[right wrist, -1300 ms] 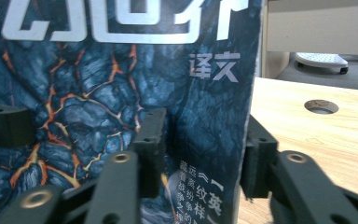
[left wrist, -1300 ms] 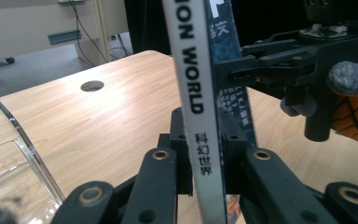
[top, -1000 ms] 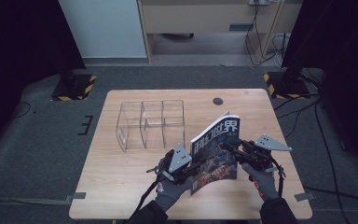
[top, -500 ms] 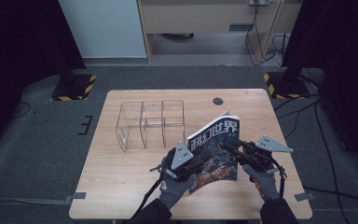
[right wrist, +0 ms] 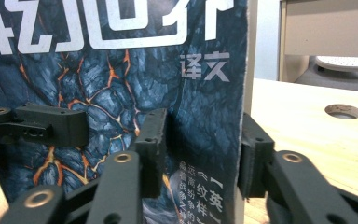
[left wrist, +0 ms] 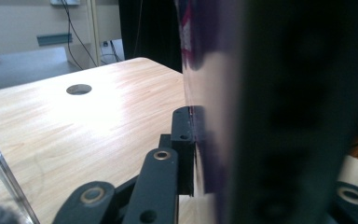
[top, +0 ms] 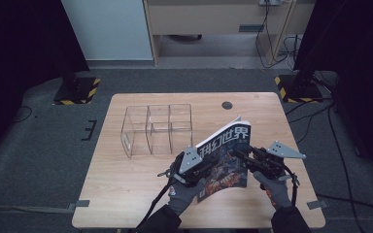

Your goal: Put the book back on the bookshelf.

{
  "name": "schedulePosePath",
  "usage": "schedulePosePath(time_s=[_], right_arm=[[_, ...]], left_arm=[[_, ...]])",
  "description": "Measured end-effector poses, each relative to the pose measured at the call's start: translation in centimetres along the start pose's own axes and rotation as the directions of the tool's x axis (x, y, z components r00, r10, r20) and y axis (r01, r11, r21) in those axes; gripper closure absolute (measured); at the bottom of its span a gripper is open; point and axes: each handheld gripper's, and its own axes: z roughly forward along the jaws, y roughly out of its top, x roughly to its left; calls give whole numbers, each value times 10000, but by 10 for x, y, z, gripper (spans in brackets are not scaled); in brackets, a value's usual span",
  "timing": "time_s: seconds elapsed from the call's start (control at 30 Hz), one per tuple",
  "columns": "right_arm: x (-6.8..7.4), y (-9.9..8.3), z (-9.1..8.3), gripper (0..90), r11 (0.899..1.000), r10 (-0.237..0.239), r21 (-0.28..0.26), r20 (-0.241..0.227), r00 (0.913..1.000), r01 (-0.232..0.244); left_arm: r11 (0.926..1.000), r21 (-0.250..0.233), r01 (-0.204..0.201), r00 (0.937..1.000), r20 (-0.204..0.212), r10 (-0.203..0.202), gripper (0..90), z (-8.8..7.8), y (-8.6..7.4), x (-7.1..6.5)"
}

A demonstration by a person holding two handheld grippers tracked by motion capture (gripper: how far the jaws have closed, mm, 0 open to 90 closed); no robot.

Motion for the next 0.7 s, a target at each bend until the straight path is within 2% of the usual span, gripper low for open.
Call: schedulePosePath(time_s=[0.27,0.47,0.6,0.63,0.67,0.7], right_arm=[[-2,0,0,485,9995,283,108,22,9996,-283],[-6,2,-5,444,9991,433,-27,359,9984,-432],[-12,2,-9,398,9977,678,-156,903,9936,-666],[-15,0,-10,381,9964,815,-332,1194,9895,-780],[-19,-3,-12,366,9951,980,-277,1568,9828,-948],[-19,-3,-12,366,9951,980,-277,1568,9828,-948]], left_arm=[[9996,240,128,9998,179,-133,817,-3,7,-2],[9997,238,45,9995,307,-53,817,-9,15,-7],[9997,200,-107,9996,264,102,817,-16,23,-8],[9997,195,-143,9997,209,139,817,-18,25,-7],[9997,198,-148,9997,173,144,817,-19,26,-7],[9997,204,-149,9998,123,147,817,-21,28,-6]])
